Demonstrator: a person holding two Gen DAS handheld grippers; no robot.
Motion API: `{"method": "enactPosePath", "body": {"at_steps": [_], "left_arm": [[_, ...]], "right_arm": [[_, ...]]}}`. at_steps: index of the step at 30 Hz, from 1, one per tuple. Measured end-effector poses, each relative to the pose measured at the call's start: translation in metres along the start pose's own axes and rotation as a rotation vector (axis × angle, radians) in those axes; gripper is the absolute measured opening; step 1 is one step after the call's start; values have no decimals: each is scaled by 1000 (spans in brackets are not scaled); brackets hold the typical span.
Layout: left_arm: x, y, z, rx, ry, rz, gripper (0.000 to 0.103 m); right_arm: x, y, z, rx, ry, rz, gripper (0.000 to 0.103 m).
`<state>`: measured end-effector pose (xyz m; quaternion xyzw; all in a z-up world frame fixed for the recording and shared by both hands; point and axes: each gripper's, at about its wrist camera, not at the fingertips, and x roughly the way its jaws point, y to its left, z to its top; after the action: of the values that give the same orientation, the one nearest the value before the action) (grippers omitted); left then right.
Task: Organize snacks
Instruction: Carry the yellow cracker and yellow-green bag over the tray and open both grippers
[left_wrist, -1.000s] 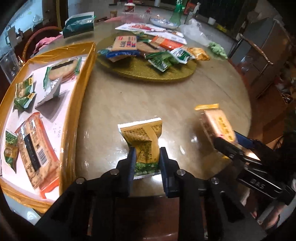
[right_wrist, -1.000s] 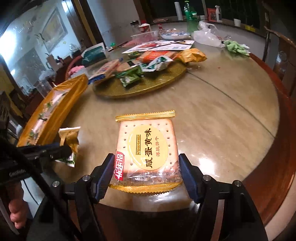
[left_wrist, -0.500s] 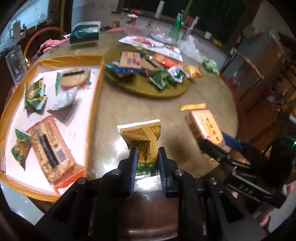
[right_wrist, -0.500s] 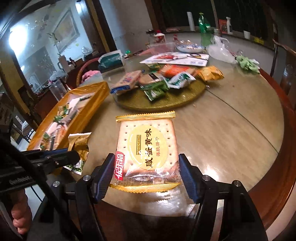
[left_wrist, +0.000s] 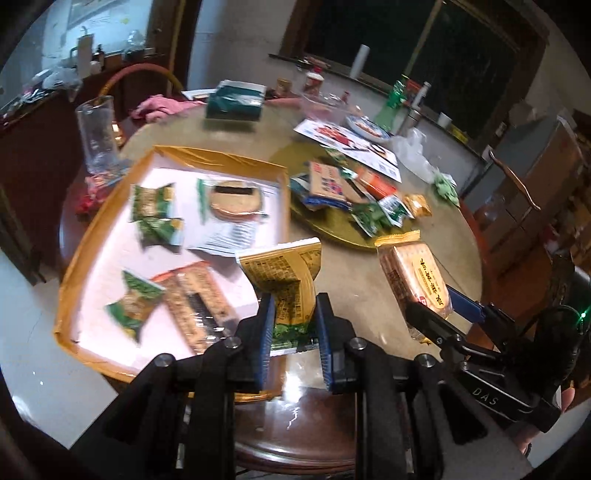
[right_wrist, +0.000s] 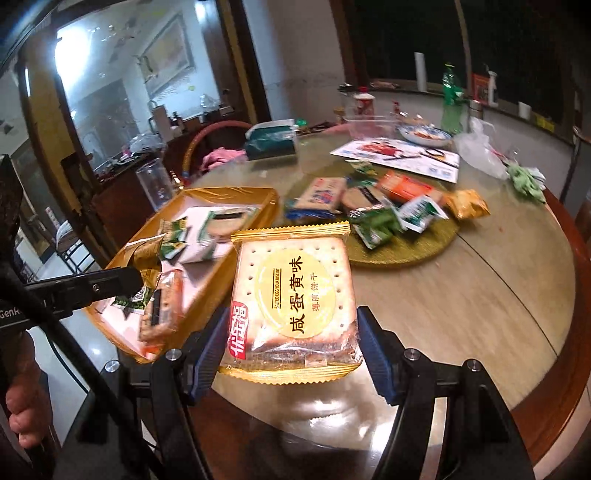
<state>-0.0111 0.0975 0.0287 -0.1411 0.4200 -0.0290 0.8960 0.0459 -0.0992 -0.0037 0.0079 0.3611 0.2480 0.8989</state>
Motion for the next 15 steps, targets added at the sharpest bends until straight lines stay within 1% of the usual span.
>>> {"method": "enactPosePath", "body": {"at_steps": [2, 9, 12, 15], "left_arm": [[-5, 15, 0, -20, -13, 21, 24], [-16, 66, 4, -109, -33, 56, 24], [-14, 81, 8, -127, -38, 70, 24], [-4, 96, 13, -139, -23, 81, 24]], "right_arm": [[4, 10, 4, -14, -1, 20, 68], [25, 48, 18, -76, 16, 96, 68], [37, 60, 23, -93, 23, 125, 68], [53, 66, 29, -85, 55, 169, 68]]}}
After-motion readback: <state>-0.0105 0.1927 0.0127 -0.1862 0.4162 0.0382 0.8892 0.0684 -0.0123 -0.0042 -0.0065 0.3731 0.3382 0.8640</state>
